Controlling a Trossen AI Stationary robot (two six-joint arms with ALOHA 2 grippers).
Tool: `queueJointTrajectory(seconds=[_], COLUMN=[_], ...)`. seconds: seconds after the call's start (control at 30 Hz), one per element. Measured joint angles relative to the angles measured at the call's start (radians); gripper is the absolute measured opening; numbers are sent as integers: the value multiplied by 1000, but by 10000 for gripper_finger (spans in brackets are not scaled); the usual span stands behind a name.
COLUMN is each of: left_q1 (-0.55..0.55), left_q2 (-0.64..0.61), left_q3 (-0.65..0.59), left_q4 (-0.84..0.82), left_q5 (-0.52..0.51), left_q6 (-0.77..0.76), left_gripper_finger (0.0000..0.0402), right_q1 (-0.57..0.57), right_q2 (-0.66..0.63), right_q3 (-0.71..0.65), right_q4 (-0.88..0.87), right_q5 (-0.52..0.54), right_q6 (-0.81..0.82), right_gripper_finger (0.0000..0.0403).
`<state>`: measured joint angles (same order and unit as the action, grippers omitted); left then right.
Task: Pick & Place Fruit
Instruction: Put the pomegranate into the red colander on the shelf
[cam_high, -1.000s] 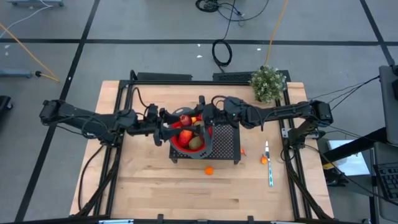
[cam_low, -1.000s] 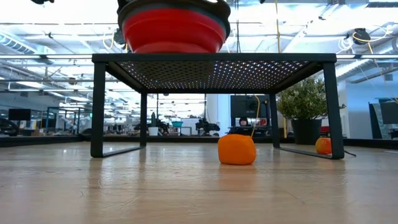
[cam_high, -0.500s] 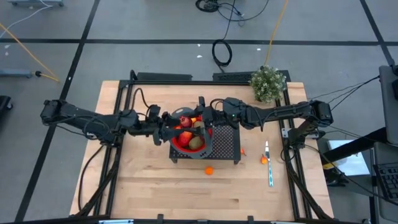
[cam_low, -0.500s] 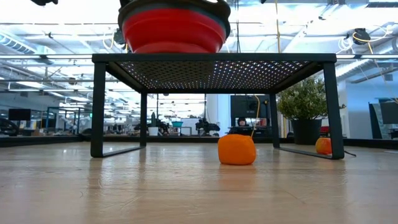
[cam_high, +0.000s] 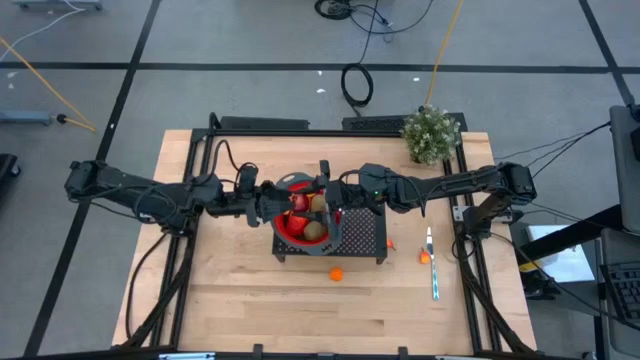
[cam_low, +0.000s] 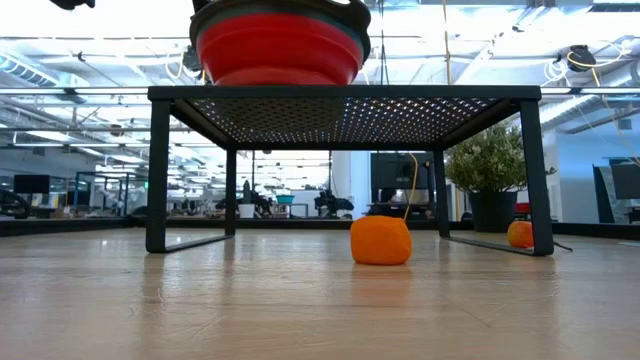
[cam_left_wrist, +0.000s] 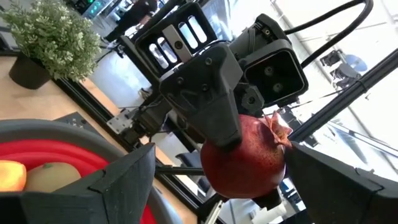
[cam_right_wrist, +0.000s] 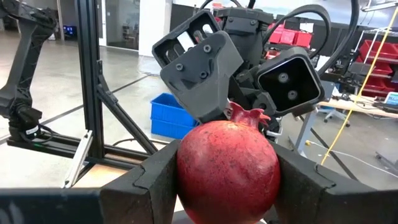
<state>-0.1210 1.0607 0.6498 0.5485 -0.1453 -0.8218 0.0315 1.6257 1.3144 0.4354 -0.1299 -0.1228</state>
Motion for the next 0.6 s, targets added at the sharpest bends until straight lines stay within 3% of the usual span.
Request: queueJointTrajectory(seconds=[0.6], left_q1=[-2], left_q2=[8], left_q3=[0], left_q4=[13], left_q5=[-40], left_q6=[6], left_gripper_finger=[354], right_q1=[-1], right_q2=[0], right_q3=[0], right_q4=[9], right_q5=[32], right_q6=[5], right_gripper_finger=[199])
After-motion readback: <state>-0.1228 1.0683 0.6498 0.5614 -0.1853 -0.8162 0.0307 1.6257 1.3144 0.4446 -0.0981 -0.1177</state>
